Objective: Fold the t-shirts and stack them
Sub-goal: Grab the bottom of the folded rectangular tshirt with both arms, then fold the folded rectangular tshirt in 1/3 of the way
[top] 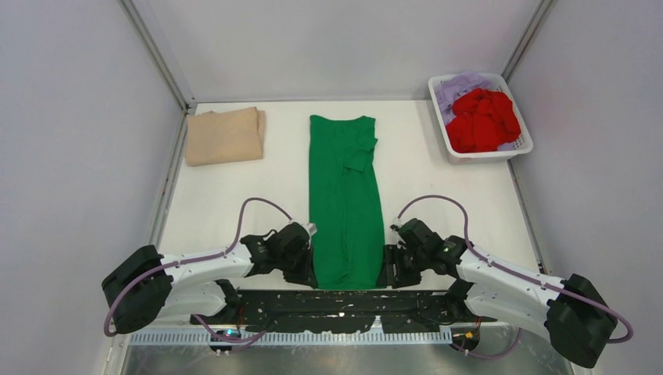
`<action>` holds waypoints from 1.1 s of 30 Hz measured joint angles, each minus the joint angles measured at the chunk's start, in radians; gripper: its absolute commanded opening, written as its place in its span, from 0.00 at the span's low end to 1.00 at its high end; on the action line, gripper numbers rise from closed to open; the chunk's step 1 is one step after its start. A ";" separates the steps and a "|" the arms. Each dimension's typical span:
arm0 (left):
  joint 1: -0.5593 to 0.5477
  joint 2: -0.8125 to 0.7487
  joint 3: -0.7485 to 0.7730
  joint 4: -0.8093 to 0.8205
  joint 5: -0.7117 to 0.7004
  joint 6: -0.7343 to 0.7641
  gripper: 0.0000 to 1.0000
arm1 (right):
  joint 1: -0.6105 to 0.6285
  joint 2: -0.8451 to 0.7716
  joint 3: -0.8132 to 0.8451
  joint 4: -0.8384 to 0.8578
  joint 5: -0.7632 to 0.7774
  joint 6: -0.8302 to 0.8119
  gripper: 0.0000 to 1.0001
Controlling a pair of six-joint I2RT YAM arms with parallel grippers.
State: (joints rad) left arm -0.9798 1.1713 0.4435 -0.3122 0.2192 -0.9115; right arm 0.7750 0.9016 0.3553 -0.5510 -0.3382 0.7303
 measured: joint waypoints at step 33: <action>0.042 -0.159 0.243 -0.233 -0.236 0.133 0.00 | -0.007 -0.001 0.129 0.165 -0.049 0.012 0.05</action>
State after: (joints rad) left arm -0.9375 1.0122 0.6865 -0.5457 -0.0170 -0.7784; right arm 0.7677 0.9005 0.4843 -0.3859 -0.3870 0.7425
